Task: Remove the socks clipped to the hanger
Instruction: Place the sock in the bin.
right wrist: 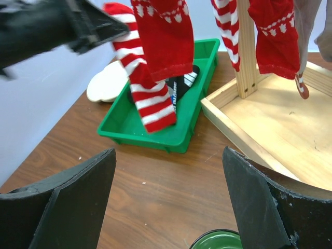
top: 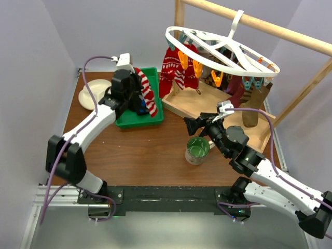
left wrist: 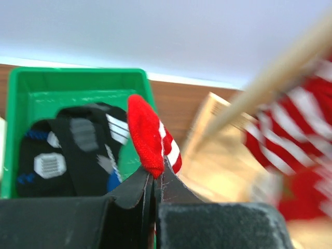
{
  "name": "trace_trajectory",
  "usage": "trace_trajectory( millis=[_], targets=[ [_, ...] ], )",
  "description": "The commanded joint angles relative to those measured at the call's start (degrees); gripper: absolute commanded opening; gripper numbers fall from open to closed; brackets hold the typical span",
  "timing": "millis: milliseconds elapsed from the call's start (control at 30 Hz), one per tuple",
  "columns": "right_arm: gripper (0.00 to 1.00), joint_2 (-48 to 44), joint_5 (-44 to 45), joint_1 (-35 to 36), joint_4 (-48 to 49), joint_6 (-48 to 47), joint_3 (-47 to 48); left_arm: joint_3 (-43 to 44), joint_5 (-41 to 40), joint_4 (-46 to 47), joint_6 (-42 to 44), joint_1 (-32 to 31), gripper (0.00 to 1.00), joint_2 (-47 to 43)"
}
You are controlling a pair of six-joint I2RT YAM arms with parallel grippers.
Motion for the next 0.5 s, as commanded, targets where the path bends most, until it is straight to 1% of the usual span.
trace_trajectory(
  millis=[0,33,67,100,133,167,233,300,333,433,467],
  targets=[
    [0.88,-1.9,0.4,0.0,-2.1,-0.9,3.6,6.0,5.8,6.0,3.2,6.6,0.00,10.7],
    [0.88,-2.0,0.2,0.0,-2.5,-0.9,3.9,7.3,7.7,6.0,3.3,7.6,0.00,13.1],
    [0.88,-2.1,0.1,0.0,-2.7,-0.7,4.4,8.8,10.2,5.7,3.8,8.6,0.05,18.3],
    [0.88,-2.1,0.0,0.0,-3.2,-0.7,4.6,13.0,12.7,4.3,3.5,10.5,0.10,21.1],
    [0.88,-2.1,0.0,-0.1,-3.4,-0.7,4.9,15.1,14.5,3.0,3.1,11.3,0.31,23.3],
    [0.88,-2.1,-0.2,0.0,-3.7,-0.7,5.3,16.6,15.9,2.1,2.2,12.0,0.44,26.0],
    [0.88,-1.9,-0.8,0.0,-4.5,-0.7,5.7,17.9,16.8,2.7,1.9,13.0,0.67,26.1],
    [0.88,-1.8,-0.4,0.0,-4.8,-0.8,5.8,17.8,16.7,3.5,2.0,13.0,0.74,23.9],
    [0.88,-1.8,-0.3,0.0,-4.8,-0.8,5.7,17.6,16.9,3.6,2.0,13.0,0.79,23.0],
    [0.88,-1.5,-0.2,0.0,-4.4,-0.7,5.4,17.5,16.9,3.7,2.0,13.0,0.85,19.6],
    [0.89,-1.3,0.0,0.0,-4.3,-0.5,5.4,17.5,16.7,3.4,2.2,13.0,0.85,18.1]
  ],
)
